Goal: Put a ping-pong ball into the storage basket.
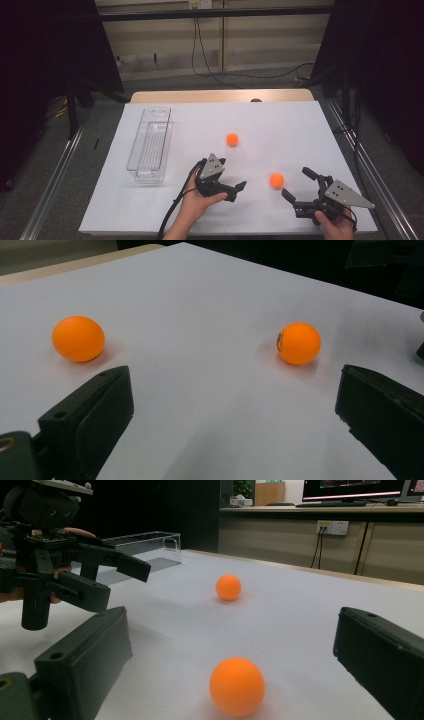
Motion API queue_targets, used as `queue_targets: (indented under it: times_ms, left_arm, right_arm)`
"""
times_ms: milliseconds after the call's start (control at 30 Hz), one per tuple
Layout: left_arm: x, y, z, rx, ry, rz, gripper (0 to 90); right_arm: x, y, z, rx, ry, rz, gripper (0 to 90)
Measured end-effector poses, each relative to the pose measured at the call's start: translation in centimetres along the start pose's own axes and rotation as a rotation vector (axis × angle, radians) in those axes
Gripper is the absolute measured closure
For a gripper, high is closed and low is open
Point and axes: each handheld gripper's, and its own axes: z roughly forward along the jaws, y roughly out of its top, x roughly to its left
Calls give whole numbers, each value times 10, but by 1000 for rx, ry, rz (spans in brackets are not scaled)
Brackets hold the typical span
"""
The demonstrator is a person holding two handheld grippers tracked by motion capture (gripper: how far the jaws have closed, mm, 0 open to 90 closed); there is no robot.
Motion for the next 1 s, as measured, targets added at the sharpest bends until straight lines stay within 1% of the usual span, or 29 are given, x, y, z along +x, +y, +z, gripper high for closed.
queue_targets:
  times_ms: [133,167,500,667,800,1000]
  left_arm:
    - [-1,1,2,-1,-2,-3,22]
    - [-1,1,2,1,-2,2,22]
    - [-3,3,5,3,-8,5,22]
    - [-3,3,7,0,-14,1,23]
    - [-4,3,9,9,-15,8,23]
    - [-5,4,11,12,-15,1,23]
  right_arm:
    - [0,0,0,1,0,0,17]
    - [0,0,0,1,0,0,17]
    - [0,0,0,0,0,-1,17]
    - [0,0,0,-1,0,-2,17]
    - [0,0,0,-2,0,-1,17]
    - [0,0,0,-3,1,0,18]
